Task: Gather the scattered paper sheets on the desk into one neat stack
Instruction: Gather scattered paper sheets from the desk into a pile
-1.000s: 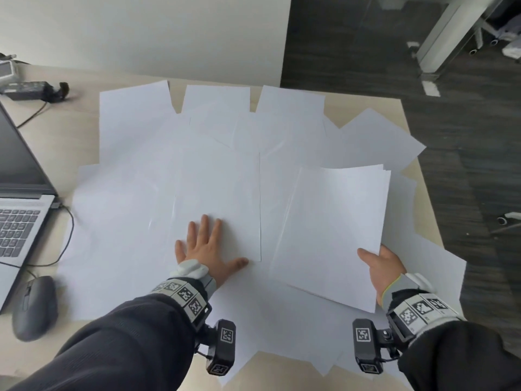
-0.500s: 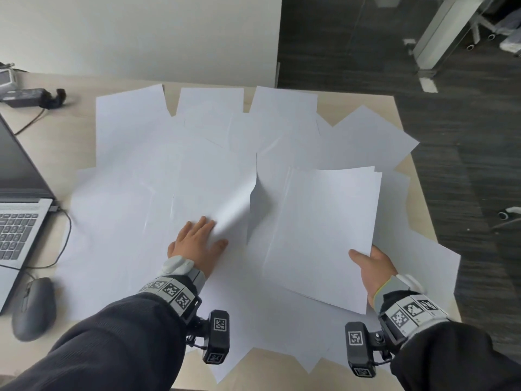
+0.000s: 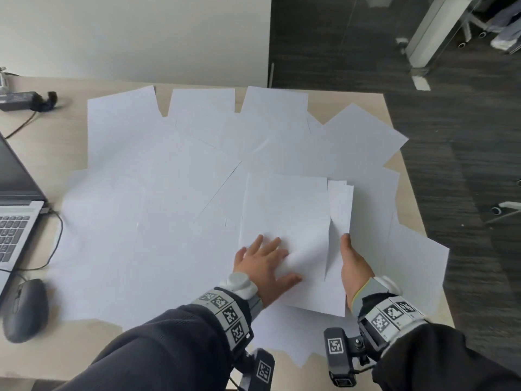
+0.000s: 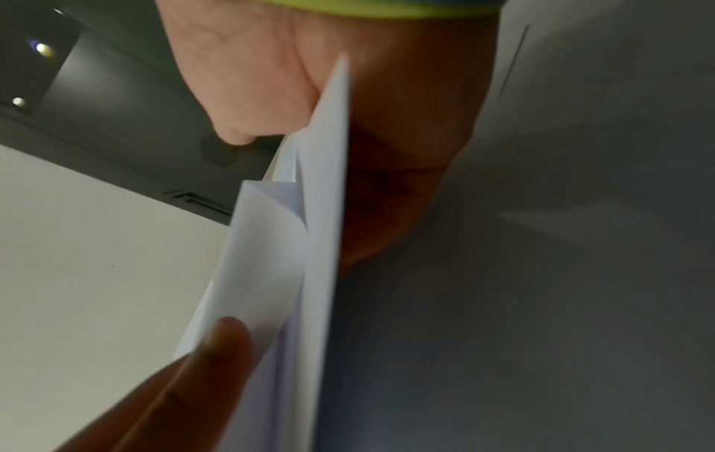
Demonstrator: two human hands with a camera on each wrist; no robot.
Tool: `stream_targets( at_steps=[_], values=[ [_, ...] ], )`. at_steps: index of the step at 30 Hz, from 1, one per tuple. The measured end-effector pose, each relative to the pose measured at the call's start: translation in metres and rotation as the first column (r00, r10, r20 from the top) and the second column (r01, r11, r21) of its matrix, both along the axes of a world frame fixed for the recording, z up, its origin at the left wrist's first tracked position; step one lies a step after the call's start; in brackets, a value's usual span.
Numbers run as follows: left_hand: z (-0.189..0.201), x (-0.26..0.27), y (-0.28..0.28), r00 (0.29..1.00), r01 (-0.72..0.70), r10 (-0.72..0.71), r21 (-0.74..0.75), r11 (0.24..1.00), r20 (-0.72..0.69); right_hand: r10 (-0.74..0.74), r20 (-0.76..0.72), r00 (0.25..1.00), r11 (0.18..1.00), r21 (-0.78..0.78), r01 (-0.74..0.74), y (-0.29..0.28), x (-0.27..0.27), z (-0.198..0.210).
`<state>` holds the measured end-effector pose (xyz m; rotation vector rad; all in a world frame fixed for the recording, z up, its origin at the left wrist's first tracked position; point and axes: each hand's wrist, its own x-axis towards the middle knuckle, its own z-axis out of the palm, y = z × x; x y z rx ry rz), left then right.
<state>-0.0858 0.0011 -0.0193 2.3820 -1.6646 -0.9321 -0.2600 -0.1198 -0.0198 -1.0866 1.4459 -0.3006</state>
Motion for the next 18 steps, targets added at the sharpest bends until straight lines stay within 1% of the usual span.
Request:
stream_targets(
  at_steps=[2,3,5,8,10,11,14,16,18],
  values=[
    [-0.002,-0.009,0.0,0.999,0.048,-0.048,0.008,0.999,-0.006,-0.031,0.039,0.999,0.998,-0.046,0.033,0.001,-0.006,-0.002],
    [-0.002,-0.012,0.002,0.998,0.064,-0.064,0.002,0.998,-0.01,-0.038,0.073,0.997,0.998,-0.04,0.041,0.003,-0.008,-0.005],
    [-0.002,-0.015,0.004,0.999,0.053,-0.053,-0.02,0.998,0.007,-0.024,0.084,0.996,0.999,-0.03,0.027,0.0,-0.018,-0.013],
    [-0.002,-0.011,0.008,0.993,-0.06,0.06,-0.004,0.998,0.098,-0.035,0.042,0.999,0.997,-0.067,0.038,-0.013,-0.035,-0.009],
    [-0.005,-0.005,0.013,0.981,-0.133,0.123,0.06,0.989,0.149,-0.066,0.018,0.998,0.994,-0.089,0.067,-0.022,-0.048,-0.005],
    [-0.006,-0.004,0.015,0.978,-0.137,0.119,0.095,0.986,0.174,-0.093,0.008,0.996,0.991,-0.098,0.094,-0.027,-0.059,-0.004],
    [-0.012,0.008,0.019,0.97,-0.06,0.023,0.147,0.987,0.241,-0.193,-0.005,0.981,0.977,-0.099,0.192,-0.039,-0.082,-0.004],
    [-0.015,0.019,0.014,0.97,0.004,-0.04,0.146,0.989,0.241,-0.251,0.002,0.968,0.963,-0.102,0.25,-0.046,-0.095,-0.005],
    [-0.014,0.031,0.003,0.966,0.069,-0.102,0.146,0.987,0.237,-0.277,0.008,0.961,0.954,-0.115,0.276,-0.05,-0.105,-0.006]
  ],
)
